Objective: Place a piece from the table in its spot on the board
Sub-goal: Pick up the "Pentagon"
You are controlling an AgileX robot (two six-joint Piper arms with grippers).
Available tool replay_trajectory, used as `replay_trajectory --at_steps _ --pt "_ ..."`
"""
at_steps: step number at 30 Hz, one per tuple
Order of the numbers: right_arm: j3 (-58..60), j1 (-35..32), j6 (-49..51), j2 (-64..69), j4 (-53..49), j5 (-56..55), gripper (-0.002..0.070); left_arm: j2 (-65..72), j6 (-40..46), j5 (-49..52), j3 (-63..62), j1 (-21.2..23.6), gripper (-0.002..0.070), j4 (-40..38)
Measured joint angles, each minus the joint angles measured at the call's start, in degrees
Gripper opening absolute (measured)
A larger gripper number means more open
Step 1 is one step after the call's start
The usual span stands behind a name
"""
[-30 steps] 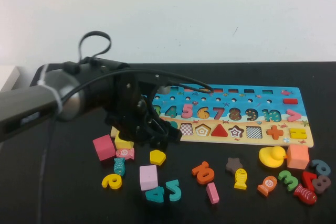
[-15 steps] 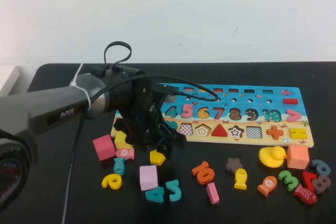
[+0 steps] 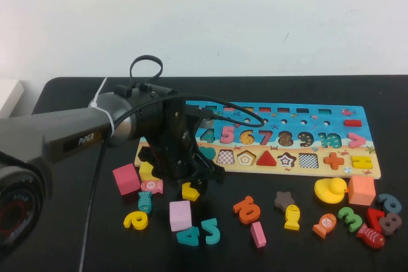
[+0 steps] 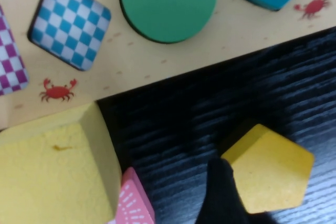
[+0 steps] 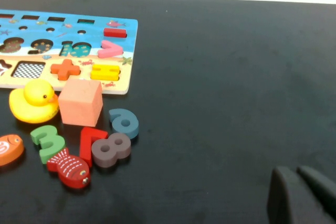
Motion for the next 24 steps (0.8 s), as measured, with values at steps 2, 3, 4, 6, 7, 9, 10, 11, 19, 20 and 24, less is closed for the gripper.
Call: replay_trajectory --at_steps 2,3,4,6,7,9,10,11,19,20,24 --pt "0.0 0.0 0.0 0.0 0.0 0.0 0.0019 0.3 0.0 0.0 0.0 0.0 0.0420 0.0" --pt "0.0 0.0 0.0 0.0 0.0 0.0 0.0019 0.4 0.0 0.0 0.0 0.0 0.0420 0.0" --pt "0.0 0.0 0.0 0.0 0.0 0.0 0.0018 0.5 0.0 0.0 0.0 0.0 0.0420 0.0" --pt "0.0 0.0 0.0 0.0 0.0 0.0 0.0019 0.7 0.2 0.0 0.0 0.0 0.0420 0.0" --pt "0.0 0.0 0.0 0.0 0.0 0.0 0.0018 0.7 0.4 0.0 0.0 0.0 0.0419 0.0" --pt "0.0 0.0 0.0 0.0 0.0 0.0 0.0019 0.7 0.6 0.0 0.0 0.0 0.0413 0.0" --pt "0.0 0.0 0.0 0.0 0.0 0.0 0.0019 0.7 0.7 0.0 0.0 0.0 0.0407 0.0" --pt "0.0 0.0 0.0 0.0 0.0 0.0 0.0019 0.7 0.7 0.0 0.0 0.0 0.0402 0.0" --pt "0.0 0.0 0.0 0.0 0.0 0.0 0.0019 0.7 1.2 -0.2 0.0 0.0 0.0392 0.0" --pt "0.0 0.0 0.0 0.0 0.0 0.0 0.0019 0.7 1.2 -0.2 0.0 0.0 0.0392 0.0" --pt "0.0 0.0 0.0 0.0 0.0 0.0 0.0019 0.7 1.3 -0.5 0.0 0.0 0.0389 0.0"
